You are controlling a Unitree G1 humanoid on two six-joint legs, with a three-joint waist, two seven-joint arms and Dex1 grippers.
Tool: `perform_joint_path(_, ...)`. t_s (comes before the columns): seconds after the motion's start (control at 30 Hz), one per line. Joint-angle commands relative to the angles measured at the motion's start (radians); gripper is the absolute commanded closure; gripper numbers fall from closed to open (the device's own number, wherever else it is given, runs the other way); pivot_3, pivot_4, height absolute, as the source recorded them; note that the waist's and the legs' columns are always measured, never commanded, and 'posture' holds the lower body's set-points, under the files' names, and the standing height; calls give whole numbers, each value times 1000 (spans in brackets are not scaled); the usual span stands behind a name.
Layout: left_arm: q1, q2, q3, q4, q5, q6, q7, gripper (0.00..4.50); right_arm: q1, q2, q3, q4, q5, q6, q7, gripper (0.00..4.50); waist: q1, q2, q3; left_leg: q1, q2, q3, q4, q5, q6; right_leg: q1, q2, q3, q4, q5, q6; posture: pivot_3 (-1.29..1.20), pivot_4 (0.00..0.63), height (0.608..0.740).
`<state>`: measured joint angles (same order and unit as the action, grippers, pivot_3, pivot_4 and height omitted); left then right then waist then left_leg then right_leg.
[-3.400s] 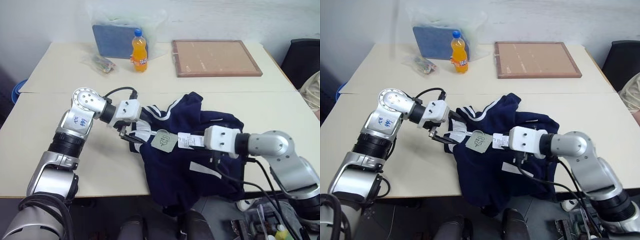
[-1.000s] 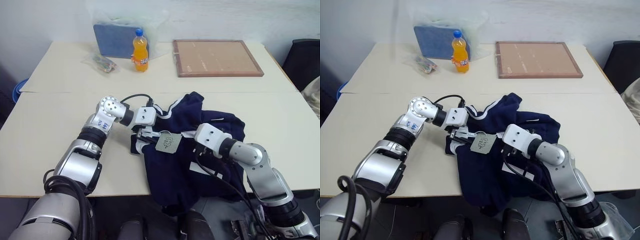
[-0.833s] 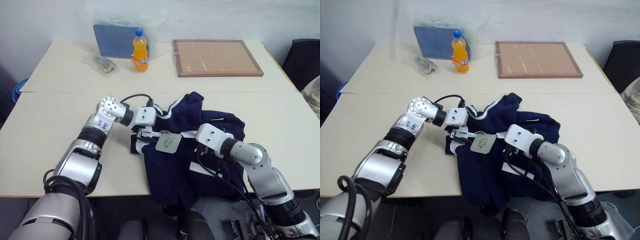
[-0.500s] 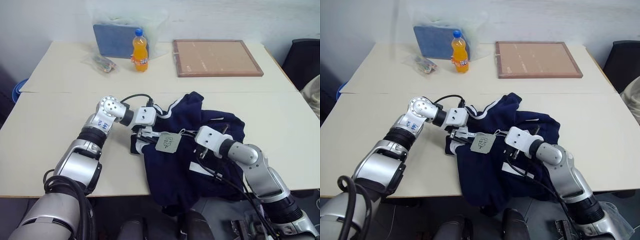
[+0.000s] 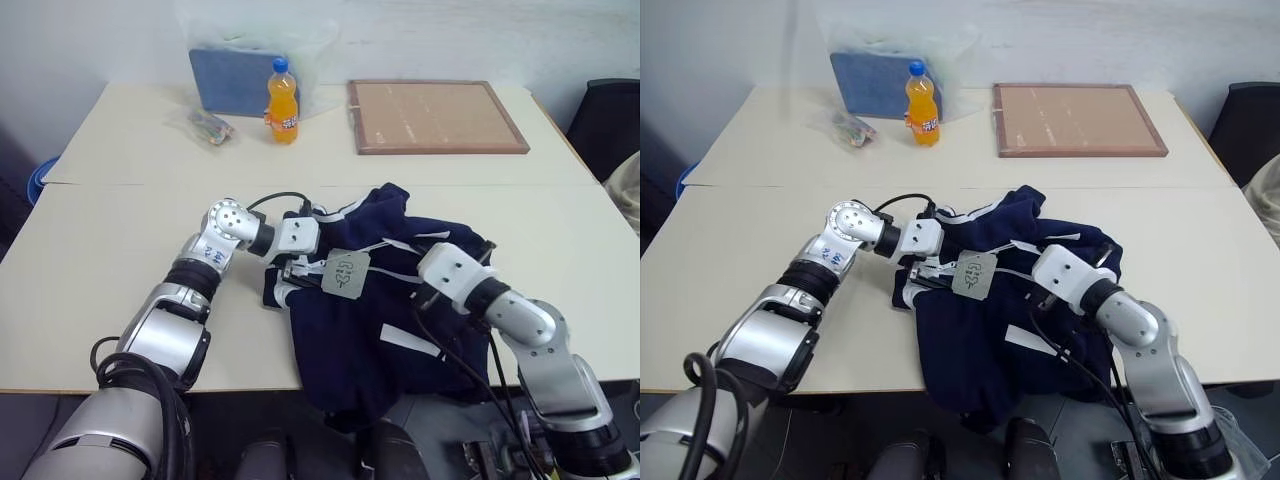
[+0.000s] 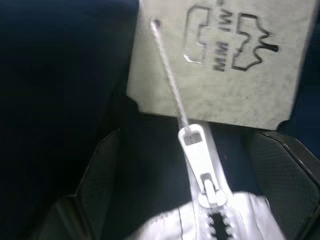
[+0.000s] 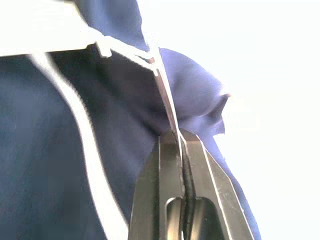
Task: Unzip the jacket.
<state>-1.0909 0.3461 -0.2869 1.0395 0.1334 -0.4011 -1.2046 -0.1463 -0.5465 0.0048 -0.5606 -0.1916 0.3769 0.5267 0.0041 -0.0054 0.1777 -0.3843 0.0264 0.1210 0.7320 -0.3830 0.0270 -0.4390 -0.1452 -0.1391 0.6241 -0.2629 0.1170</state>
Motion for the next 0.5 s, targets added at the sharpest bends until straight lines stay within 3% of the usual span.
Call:
perform_joint_path(0.03, 0, -7, -14, 65, 41, -3, 37, 380, 38, 36, -90, -121, 12, 60, -58, 4484, 1, 0, 0, 1, 0, 0, 0, 0, 0, 1, 0, 0, 0, 0, 0, 0, 150, 740)
perform_joint_path(0.17, -3, -8, -17, 105, 51, -11, 55, 380, 90, 56, -143, -154, 0, 109, -94, 4484, 7, 0, 0, 12, 0, 0, -3, -1, 1, 13, 0, 0, -4, 0, 0, 0, 150, 740)
perform_joint_path(0.5, 0, 5, -17, 154, 60, -23, 76, 380, 173, 60, -394, -121, 38, 154, -168, 4484, 9, 0, -2, 16, 0, 0, -5, -1, 2, 14, 0, 3, -3, 0, 0, 0, 150, 740)
